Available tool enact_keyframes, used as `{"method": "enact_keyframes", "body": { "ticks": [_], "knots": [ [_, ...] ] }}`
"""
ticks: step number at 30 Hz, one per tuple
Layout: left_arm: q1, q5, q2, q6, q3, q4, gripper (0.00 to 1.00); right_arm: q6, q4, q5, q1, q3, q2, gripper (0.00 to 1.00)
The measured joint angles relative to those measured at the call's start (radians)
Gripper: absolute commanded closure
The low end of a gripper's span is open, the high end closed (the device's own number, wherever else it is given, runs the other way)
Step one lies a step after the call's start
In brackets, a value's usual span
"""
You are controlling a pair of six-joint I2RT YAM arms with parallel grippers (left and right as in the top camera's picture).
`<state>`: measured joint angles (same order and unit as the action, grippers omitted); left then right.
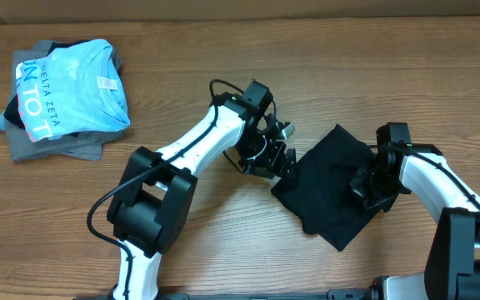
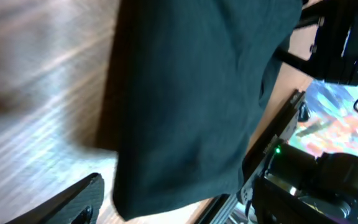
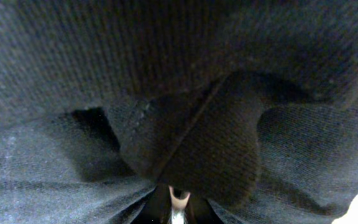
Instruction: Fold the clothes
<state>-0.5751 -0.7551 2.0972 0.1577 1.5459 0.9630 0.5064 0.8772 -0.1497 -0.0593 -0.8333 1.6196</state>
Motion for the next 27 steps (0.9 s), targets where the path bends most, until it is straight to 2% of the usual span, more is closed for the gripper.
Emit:
{"method": "enact_keyframes", "body": {
  "ticks": [5, 11, 14, 18, 21, 27],
  "knots": [
    [-0.038, 0.014, 0.0, 0.027, -0.015, -0.06, 0.57, 0.007, 0.0, -0.031, 0.0, 0.004, 0.0, 0.92],
    [-0.087, 0.141, 0.0, 0.051, -0.037, -0.111, 0.7, 0.01, 0.01, -0.074, -0.001, 0.01, 0.0, 0.91],
    [-0.092, 0.19, 0.0, 0.051, -0.039, -0.104, 0.79, 0.003, 0.051, -0.087, 0.0, 0.01, -0.002, 0.84],
    [-0.085, 0.243, 0.0, 0.053, -0.04, -0.073, 0.84, -0.009, 0.146, -0.097, 0.0, -0.002, -0.043, 0.79],
    [-0.076, 0.279, 0.0, 0.054, -0.041, -0.061, 0.84, -0.015, 0.191, -0.101, 0.0, -0.032, -0.115, 0.79],
    [-0.061, 0.332, 0.0, 0.075, -0.041, -0.061, 0.84, -0.073, 0.079, -0.231, 0.0, -0.087, -0.25, 0.8]
  ]
}}
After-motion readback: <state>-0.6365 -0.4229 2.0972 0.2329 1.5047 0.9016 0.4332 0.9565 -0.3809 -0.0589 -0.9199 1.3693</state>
